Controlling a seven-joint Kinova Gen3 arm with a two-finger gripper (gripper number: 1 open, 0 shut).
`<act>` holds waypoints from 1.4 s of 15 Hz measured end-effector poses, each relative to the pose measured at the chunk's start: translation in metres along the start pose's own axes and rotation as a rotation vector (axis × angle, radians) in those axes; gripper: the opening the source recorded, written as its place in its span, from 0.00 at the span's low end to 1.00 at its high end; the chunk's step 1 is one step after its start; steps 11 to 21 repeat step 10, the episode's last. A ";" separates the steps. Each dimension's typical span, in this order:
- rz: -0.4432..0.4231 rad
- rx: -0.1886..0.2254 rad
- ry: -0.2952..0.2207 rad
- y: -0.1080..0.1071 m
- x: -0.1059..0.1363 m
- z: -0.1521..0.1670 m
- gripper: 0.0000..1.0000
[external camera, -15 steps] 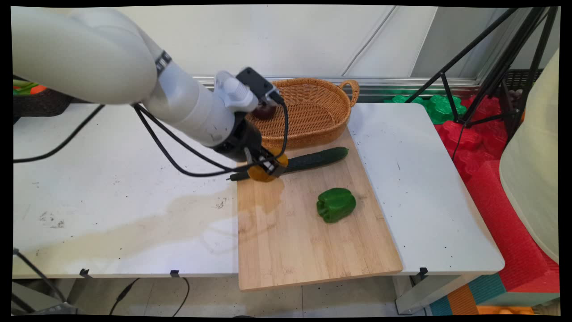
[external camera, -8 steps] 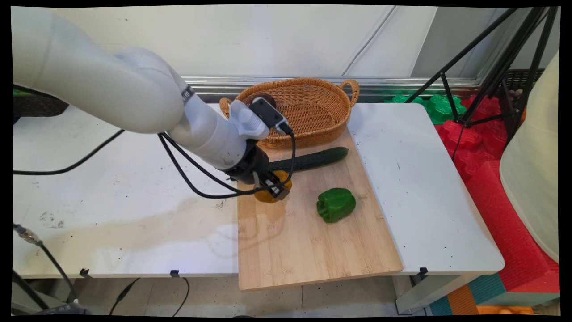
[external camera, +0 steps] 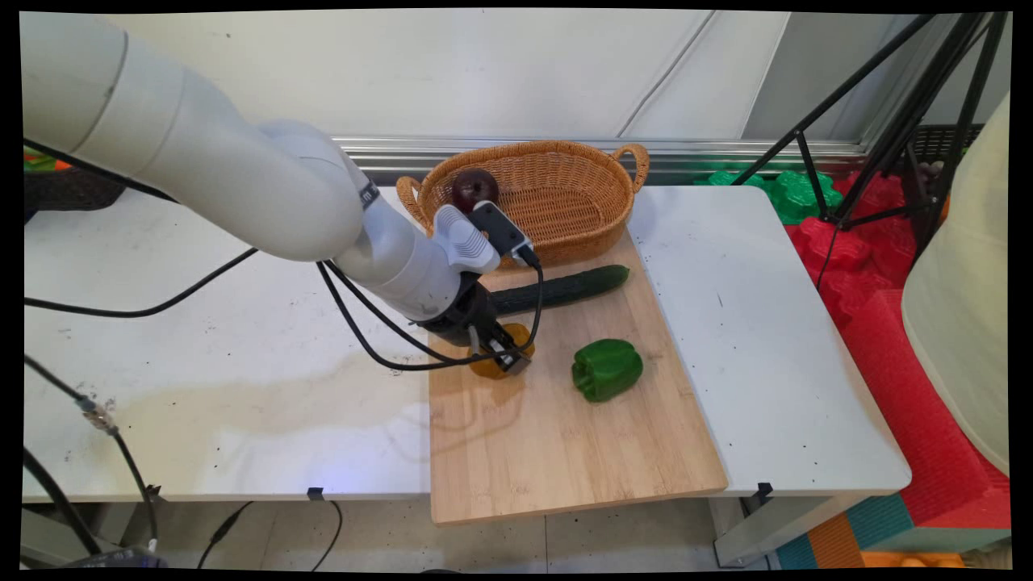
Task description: Place the picked object on the cutting board
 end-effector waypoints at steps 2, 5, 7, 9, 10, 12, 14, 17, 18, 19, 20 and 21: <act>0.010 -0.003 -0.002 0.000 0.000 0.005 0.00; 0.018 -0.004 -0.002 -0.001 0.001 0.008 0.00; 0.022 -0.005 -0.001 -0.001 0.001 0.009 1.00; 0.032 -0.004 0.000 -0.001 0.002 0.010 1.00; 0.037 -0.004 0.001 -0.002 0.002 0.010 1.00; 0.037 -0.004 0.001 -0.002 0.002 0.010 1.00; 0.037 -0.004 0.001 -0.002 0.002 0.010 1.00; 0.037 -0.004 0.001 -0.002 0.002 0.010 1.00; 0.037 -0.004 0.001 -0.002 0.002 0.010 1.00; 0.037 -0.004 0.001 -0.002 0.002 0.010 1.00; 0.037 -0.004 0.001 -0.002 0.002 0.010 1.00; 0.037 -0.004 0.001 -0.002 0.002 0.010 1.00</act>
